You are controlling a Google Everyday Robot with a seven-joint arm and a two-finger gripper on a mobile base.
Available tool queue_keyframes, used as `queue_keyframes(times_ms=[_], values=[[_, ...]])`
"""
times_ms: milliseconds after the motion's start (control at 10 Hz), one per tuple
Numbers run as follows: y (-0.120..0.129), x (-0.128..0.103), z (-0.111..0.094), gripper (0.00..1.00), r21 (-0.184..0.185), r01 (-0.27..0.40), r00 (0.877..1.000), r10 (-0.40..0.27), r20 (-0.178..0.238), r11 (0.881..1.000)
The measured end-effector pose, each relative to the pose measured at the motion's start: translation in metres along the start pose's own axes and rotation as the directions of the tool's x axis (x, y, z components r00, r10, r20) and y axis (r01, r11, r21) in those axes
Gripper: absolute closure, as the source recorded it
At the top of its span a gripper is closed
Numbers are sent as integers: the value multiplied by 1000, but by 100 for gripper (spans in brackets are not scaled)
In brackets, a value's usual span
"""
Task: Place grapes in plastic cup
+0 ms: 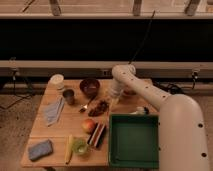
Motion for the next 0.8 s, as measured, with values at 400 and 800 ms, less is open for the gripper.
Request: queue_keyframes(times_ms=[400, 800], values=[[-6, -21, 14, 43, -37, 38, 998, -37, 41, 999], [4, -32, 24, 85, -89, 58, 996, -51, 74, 994]])
